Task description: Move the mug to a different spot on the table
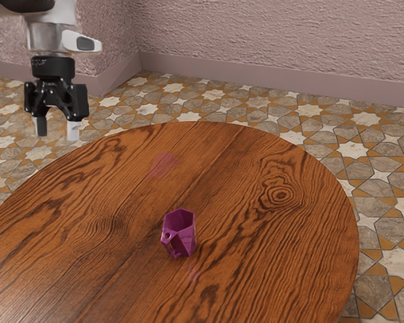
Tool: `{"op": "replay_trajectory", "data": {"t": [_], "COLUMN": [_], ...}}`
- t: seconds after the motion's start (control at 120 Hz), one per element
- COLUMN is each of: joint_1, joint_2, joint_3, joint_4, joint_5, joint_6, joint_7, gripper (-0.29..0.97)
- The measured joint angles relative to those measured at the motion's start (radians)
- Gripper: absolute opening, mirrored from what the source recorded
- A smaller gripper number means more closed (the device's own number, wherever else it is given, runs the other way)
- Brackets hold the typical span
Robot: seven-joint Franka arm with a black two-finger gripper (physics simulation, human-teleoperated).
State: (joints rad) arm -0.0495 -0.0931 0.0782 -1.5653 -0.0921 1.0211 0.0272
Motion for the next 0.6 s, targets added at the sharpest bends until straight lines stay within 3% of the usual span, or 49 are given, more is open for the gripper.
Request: {"op": "replay_trajectory", "data": {"t": [0.133,0.233,0.3,0.458,0.6], "joint_1": [0.009,0.013,0.029,0.028,-0.031], "joint_2": [-0.038,-0.199,-0.244,-0.210,-0.166], "joint_3": [-0.010,-0.075,-0.119,-0.199,-0.216], "joint_4": [-0.080,-0.359,-0.512,-0.722,-0.888], "joint_5": [-0.004,-0.012,-0.039,-0.117,-0.196], "joint_6": [0.262,0.479,0.632,0.953,1.208], "joint_7": [0.009,0.008,0.008,-0.014,-0.051], "gripper": [0.68,0.68,0.68,0.68,0.68]}}
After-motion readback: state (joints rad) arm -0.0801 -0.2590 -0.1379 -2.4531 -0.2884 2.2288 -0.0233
